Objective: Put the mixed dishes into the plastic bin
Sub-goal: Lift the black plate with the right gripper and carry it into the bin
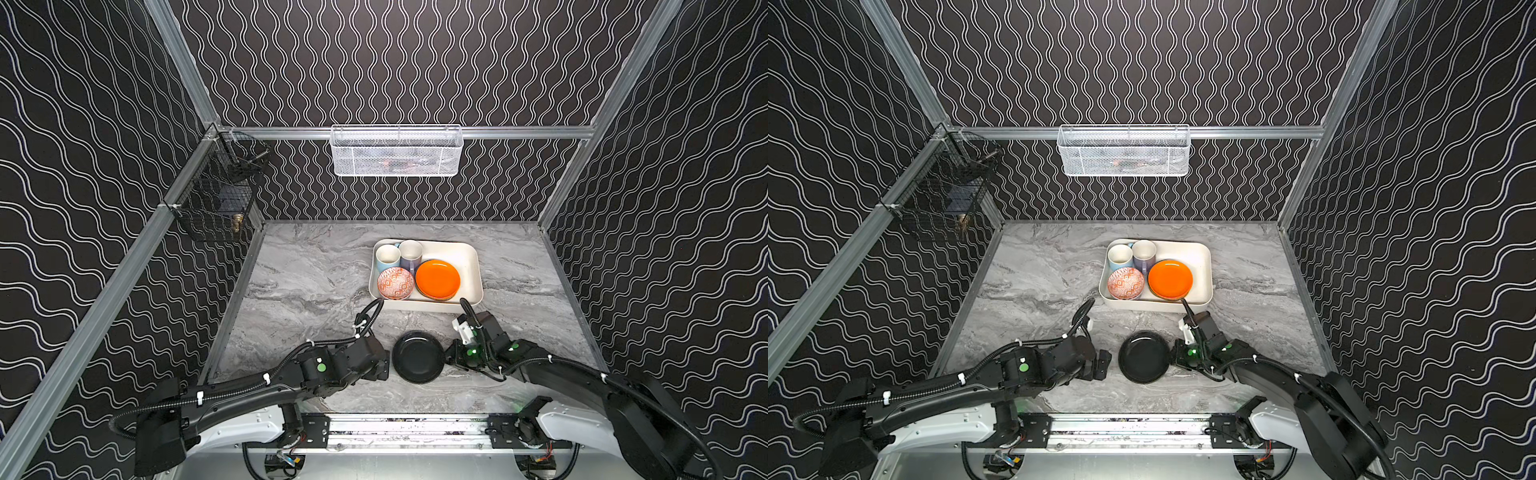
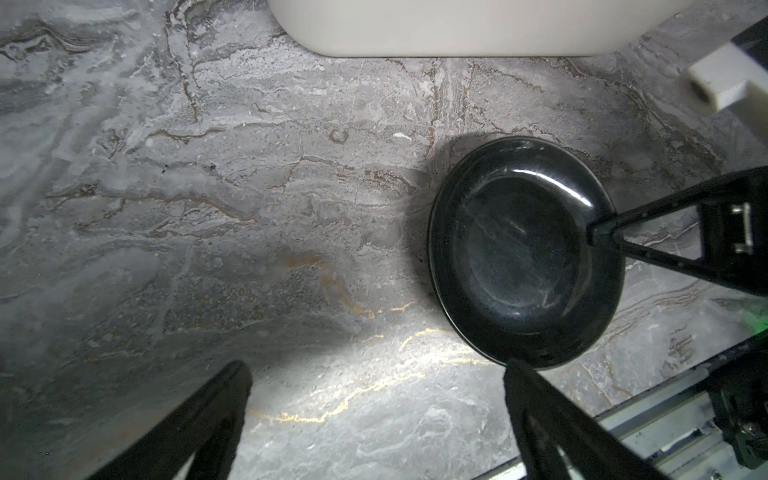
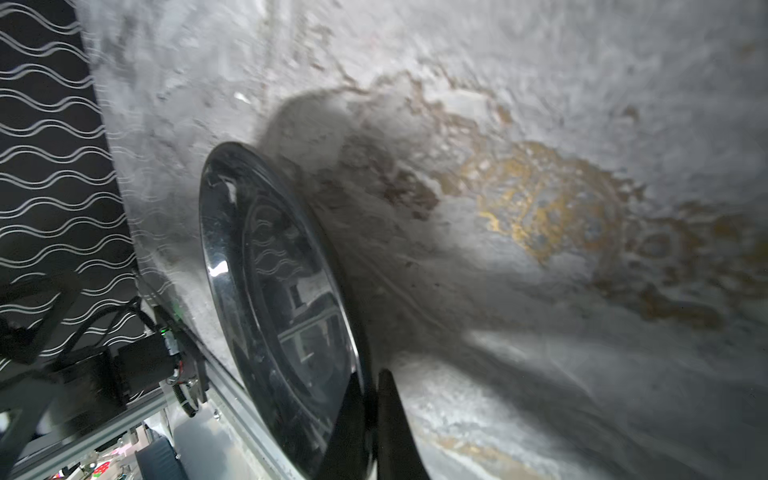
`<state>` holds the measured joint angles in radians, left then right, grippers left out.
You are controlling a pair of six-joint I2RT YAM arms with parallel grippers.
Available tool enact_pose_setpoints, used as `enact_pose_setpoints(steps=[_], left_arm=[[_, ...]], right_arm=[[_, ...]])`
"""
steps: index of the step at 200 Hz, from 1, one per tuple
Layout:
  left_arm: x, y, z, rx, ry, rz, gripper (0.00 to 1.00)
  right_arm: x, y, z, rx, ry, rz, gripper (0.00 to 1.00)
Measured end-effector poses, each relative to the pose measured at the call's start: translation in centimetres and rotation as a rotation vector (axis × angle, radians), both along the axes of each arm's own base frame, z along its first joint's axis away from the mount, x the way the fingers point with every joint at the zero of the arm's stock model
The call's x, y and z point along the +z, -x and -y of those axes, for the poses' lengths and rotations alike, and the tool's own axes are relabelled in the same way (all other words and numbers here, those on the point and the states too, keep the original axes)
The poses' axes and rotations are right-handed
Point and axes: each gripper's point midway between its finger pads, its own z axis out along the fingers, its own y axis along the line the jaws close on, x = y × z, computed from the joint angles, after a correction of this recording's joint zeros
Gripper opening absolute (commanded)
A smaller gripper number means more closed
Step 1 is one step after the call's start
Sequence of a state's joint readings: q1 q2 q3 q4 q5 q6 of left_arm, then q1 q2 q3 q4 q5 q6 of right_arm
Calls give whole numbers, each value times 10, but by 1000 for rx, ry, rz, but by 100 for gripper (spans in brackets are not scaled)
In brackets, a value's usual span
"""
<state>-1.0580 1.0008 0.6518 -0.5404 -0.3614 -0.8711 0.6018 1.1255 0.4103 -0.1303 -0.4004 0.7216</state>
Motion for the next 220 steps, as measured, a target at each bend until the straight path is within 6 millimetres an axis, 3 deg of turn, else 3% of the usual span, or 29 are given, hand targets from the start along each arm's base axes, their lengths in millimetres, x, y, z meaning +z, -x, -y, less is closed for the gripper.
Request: enact_pose_setpoints(steps=[65, 132, 172, 220], left_arm=[[32, -10, 1, 22, 13, 49, 99], [51, -14, 1, 15, 31, 85, 99], [51, -16, -1, 9, 12, 92, 99], [53, -22, -6, 22, 2, 106, 99]], right_arm=[[60, -26, 9, -41, 2, 136, 0], [94, -91, 62, -240, 82, 208, 0], [101, -139, 76, -292, 113, 208, 0], [84, -196, 73, -287, 124, 164, 0]])
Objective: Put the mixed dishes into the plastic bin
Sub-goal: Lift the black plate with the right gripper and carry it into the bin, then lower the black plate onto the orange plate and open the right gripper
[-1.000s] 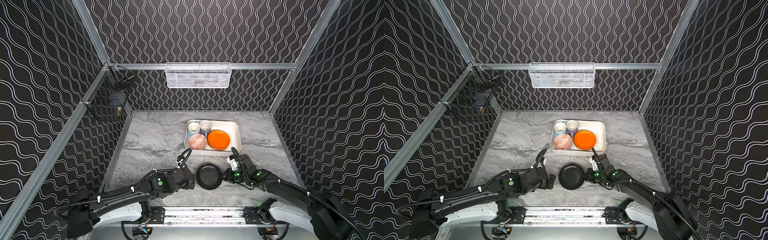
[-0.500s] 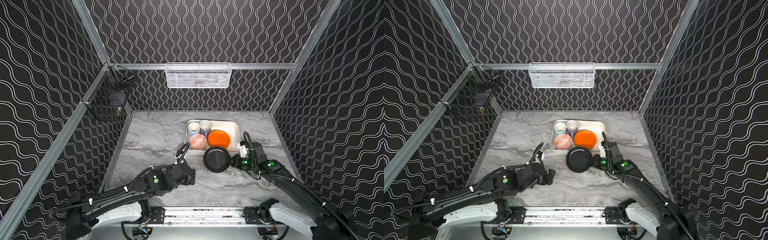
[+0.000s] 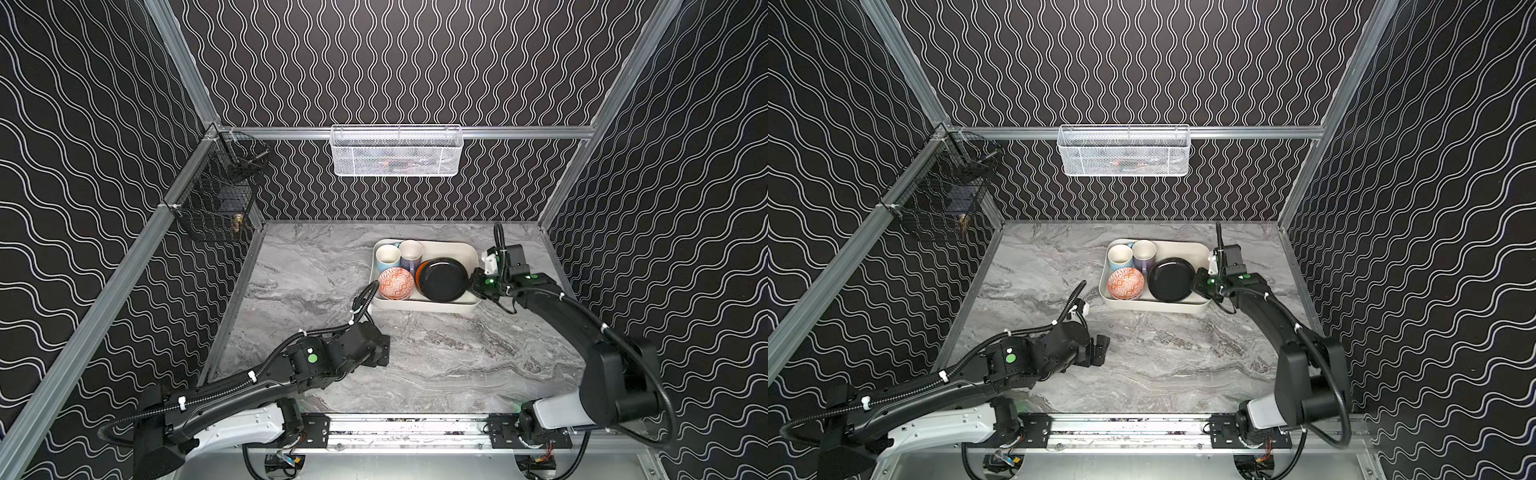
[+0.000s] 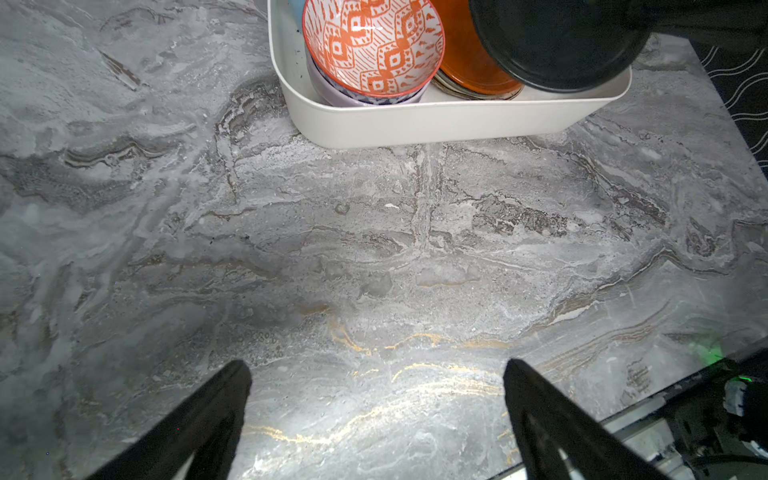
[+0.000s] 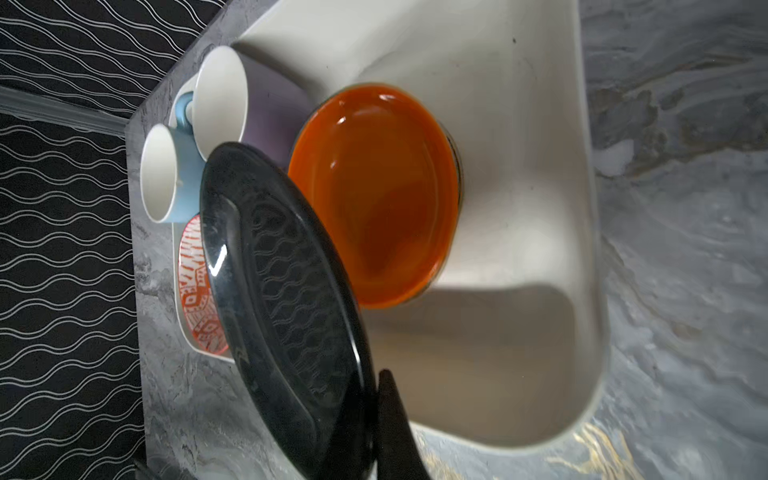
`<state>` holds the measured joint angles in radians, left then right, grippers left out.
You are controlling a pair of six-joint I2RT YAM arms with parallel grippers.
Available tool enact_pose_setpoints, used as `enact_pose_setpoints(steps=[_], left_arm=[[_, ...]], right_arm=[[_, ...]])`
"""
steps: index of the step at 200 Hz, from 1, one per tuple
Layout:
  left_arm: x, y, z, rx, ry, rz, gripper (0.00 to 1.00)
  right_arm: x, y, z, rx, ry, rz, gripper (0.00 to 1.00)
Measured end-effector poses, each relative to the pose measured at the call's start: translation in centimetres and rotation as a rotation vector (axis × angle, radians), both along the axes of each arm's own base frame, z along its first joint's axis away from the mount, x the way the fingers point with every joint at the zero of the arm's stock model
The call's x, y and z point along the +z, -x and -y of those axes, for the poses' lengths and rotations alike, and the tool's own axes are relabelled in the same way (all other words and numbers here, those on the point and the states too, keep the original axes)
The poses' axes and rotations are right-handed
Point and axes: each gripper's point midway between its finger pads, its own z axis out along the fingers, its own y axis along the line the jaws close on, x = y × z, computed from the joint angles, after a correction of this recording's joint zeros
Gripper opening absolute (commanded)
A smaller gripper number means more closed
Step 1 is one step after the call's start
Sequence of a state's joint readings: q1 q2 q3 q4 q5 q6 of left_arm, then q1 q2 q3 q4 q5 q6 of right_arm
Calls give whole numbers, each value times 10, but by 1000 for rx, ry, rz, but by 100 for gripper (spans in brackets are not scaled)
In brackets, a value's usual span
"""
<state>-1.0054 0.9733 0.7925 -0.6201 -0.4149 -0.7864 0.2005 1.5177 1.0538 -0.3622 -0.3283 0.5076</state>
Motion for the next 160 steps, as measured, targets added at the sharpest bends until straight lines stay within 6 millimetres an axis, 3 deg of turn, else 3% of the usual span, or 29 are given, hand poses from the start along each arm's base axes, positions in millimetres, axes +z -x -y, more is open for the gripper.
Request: enact_pose_setpoints(steps=[34, 76, 160], left_arm=[[-1, -7, -12, 41, -4, 5, 99], [-8, -19, -27, 76, -19, -8, 98], [-20, -29, -25, 73, 15, -55, 99]], right_arm=[[-19, -25, -3, 6, 2, -41, 0], [-39, -40, -7, 24, 6, -77, 1], [-61, -44, -7, 45, 31, -113, 30]])
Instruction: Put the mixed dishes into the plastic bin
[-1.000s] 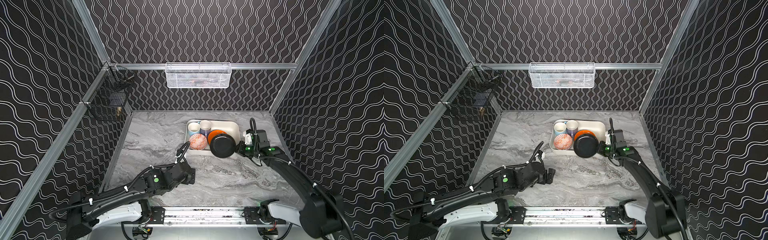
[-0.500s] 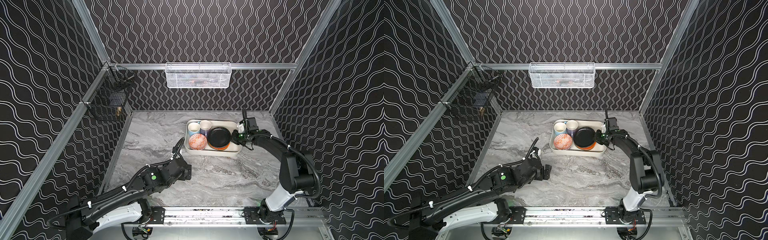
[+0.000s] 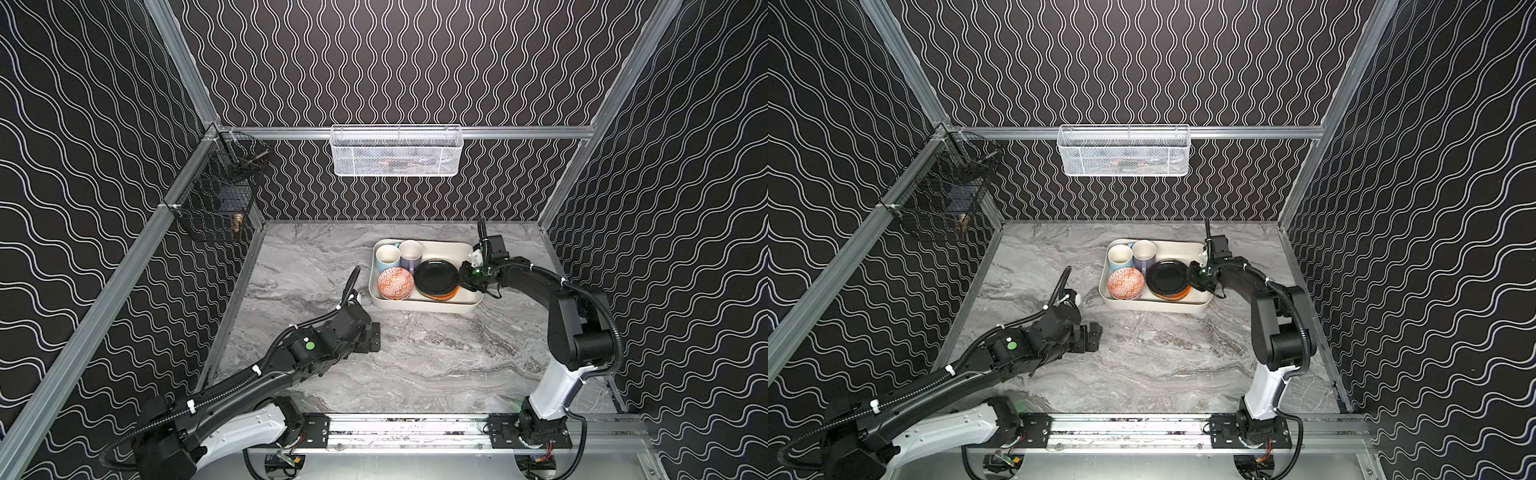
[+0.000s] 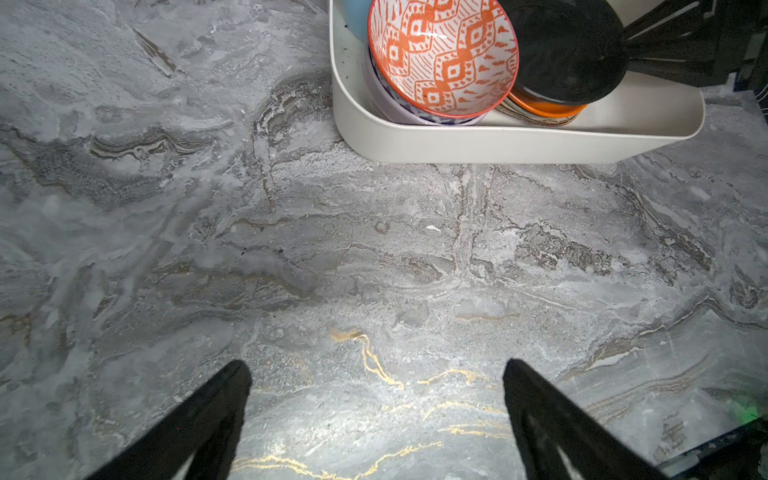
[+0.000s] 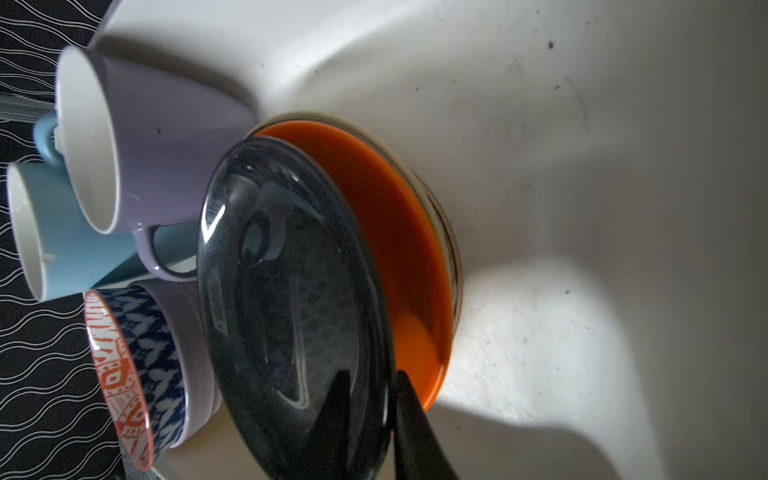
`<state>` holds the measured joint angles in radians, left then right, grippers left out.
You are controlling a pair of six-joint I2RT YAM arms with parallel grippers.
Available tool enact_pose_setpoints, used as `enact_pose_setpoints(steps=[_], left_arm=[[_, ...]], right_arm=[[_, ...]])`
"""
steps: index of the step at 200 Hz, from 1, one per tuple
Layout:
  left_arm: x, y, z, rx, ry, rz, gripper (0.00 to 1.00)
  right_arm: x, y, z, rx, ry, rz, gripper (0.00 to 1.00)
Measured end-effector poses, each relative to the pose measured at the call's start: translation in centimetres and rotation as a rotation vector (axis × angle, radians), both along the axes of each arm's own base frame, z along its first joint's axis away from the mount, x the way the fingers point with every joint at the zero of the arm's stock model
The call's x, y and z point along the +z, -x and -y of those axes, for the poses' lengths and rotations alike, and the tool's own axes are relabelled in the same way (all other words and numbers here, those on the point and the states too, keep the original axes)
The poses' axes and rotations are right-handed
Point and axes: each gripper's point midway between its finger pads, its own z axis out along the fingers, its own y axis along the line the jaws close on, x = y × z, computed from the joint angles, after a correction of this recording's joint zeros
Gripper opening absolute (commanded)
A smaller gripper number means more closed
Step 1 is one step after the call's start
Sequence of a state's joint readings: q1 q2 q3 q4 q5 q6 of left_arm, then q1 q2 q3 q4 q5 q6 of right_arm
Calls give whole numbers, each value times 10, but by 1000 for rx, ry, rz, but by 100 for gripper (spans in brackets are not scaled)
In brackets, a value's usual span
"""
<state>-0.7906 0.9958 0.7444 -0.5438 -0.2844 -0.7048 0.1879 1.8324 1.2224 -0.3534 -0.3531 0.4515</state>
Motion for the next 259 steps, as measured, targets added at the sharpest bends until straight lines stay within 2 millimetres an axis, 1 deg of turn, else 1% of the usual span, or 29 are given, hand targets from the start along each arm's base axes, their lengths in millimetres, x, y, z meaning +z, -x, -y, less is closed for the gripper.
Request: enact_pose_setpoints(steps=[26, 54, 89, 120, 138, 151, 167, 183, 195, 199, 201, 203, 205, 217, 233, 244, 259], left_arm=[[0, -1, 1, -1, 10, 1, 99], [-6, 0, 3, -10, 5, -22, 98], [-8, -1, 5, -13, 9, -29, 99], [-10, -3, 5, -9, 12, -34, 99], [-11, -5, 3, -9, 5, -36, 99], [-12, -6, 3, -11, -3, -37, 99], [-11, -10, 1, 0, -5, -38, 99], [-10, -16, -2, 21, -7, -39, 99], [-10, -22, -6, 43, -9, -40, 99], [-9, -24, -7, 51, -9, -40, 98], [-9, -25, -8, 54, -10, -41, 99], [-9, -26, -8, 59, -11, -41, 99], [-9, -27, -9, 63, -11, -41, 99], [-10, -33, -15, 91, -17, -43, 99], [-10, -43, -24, 137, -19, -42, 99], [-9, -50, -31, 169, -20, -40, 99], [-9, -58, -40, 206, -17, -38, 99]], right_arm=[[-4, 0, 2, 2, 12, -8, 31], [-3, -2, 6, -1, 42, 2, 34], [-4, -3, 15, -16, 87, 5, 33], [-6, -2, 17, -14, 99, 0, 33], [-2, -1, 19, -20, 109, 6, 33], [7, -1, 20, -23, 111, 25, 34], [26, 2, 22, -28, 114, 65, 44], [53, 6, 28, -38, 135, 125, 56], [77, 11, 35, -47, 162, 187, 68], [85, 12, 38, -53, 172, 209, 81], [88, 13, 38, -54, 175, 217, 90], [92, 13, 40, -59, 181, 229, 96], [96, 14, 42, -62, 186, 240, 98], [116, 18, 51, -87, 224, 303, 99], [134, 21, 67, -128, 285, 357, 99], [140, 21, 79, -169, 323, 373, 99], [140, 20, 96, -218, 372, 369, 99]])
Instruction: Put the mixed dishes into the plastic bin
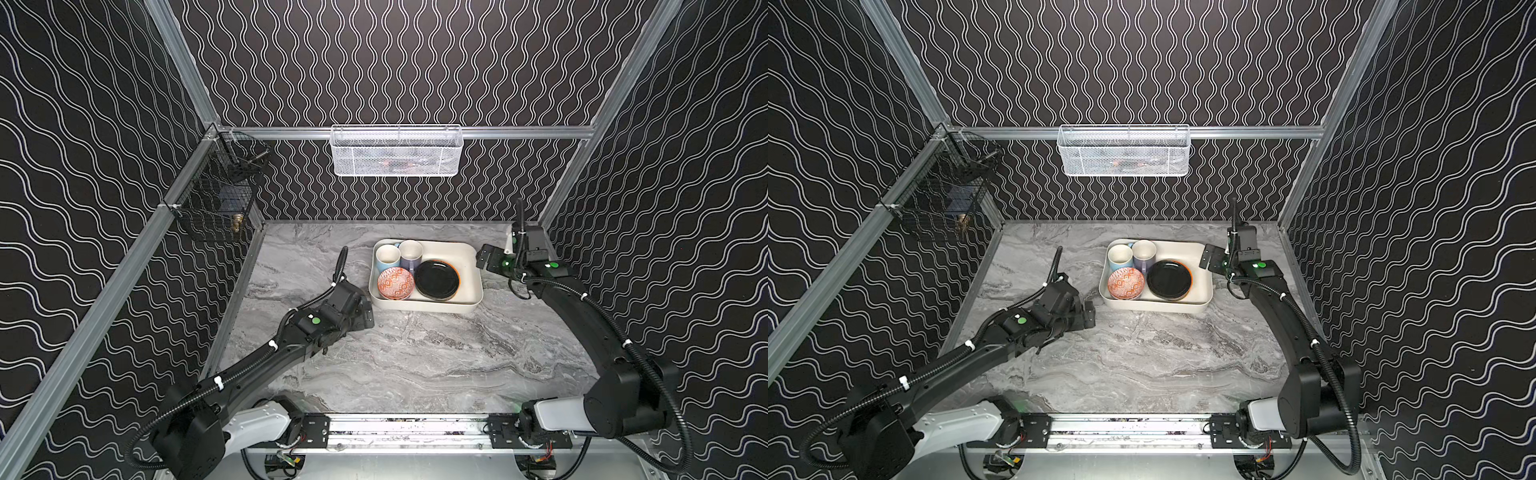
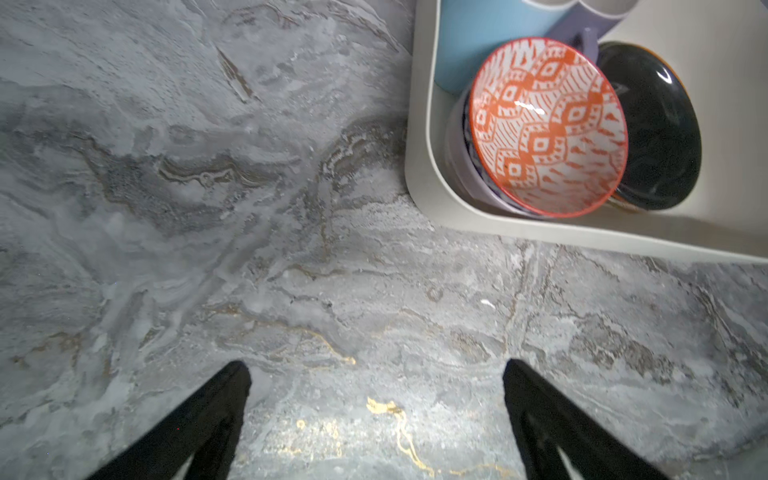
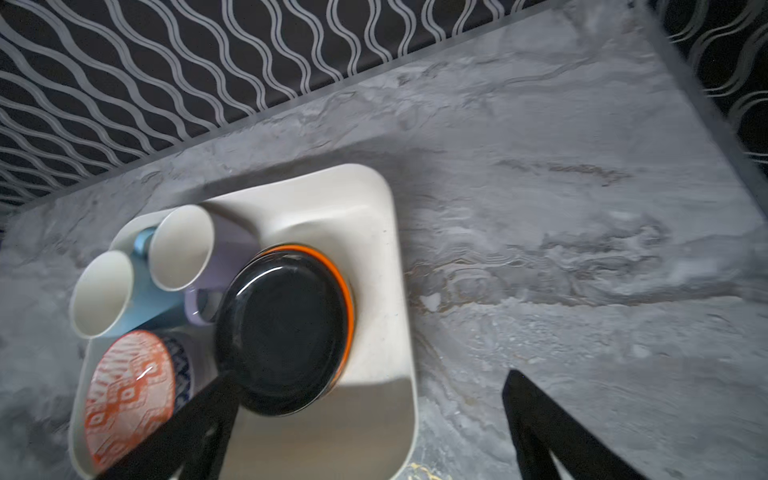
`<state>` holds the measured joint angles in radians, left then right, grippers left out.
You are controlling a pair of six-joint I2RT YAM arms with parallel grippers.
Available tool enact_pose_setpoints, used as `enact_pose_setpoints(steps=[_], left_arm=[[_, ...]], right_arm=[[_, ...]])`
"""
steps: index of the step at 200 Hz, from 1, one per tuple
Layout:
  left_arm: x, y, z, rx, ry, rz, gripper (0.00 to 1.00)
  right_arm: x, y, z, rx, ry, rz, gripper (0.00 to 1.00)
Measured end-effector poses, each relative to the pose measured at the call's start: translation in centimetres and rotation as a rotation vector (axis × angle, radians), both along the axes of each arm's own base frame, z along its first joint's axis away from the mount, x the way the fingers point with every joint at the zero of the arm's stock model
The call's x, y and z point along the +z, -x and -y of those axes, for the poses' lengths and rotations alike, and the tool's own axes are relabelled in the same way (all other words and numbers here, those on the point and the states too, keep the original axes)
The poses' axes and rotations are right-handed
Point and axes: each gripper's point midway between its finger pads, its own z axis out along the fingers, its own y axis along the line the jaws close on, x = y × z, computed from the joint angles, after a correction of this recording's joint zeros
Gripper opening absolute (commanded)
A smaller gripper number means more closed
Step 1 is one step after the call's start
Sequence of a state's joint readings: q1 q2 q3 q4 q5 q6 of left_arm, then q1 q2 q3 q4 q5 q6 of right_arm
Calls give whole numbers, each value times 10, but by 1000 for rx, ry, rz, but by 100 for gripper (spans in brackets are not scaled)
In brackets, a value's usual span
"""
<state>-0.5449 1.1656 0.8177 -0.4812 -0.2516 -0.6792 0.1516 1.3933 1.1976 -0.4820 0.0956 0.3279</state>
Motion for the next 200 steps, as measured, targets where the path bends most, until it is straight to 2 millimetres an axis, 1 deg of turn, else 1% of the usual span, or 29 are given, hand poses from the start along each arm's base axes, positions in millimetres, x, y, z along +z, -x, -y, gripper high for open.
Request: enact_pose_setpoints(steps=[26, 41, 63, 75, 105, 121, 149, 171, 200], left_arm=[[-1, -12, -18, 73, 3, 11, 99], [-4, -17, -33, 134, -12, 20, 99], [-7, -18, -57, 232, -63, 51, 99], [-4, -19, -69, 283, -83, 86, 99], [3, -20, -85, 350, -102, 188, 99], [4, -23, -89, 355, -120, 238, 99], [-1, -33, -93, 340, -181, 301, 99], [-9, -41, -96, 298, -271, 341, 99], [-17, -50, -102, 229, -405, 410, 99]], right_arm=[[0, 3, 20, -66, 39, 2, 99], [-3, 7, 30, -104, 63, 3, 99], [-15, 10, 46, -160, 107, 0, 99], [-22, 11, 53, -186, 128, -3, 99], [-35, 14, 64, -212, 155, 14, 99], [-41, 18, 63, -194, 153, 37, 99], [-51, 38, 53, -124, 110, 115, 99], [-50, 47, 47, -86, 97, 196, 99], [-40, 43, 44, -64, 95, 262, 99]])
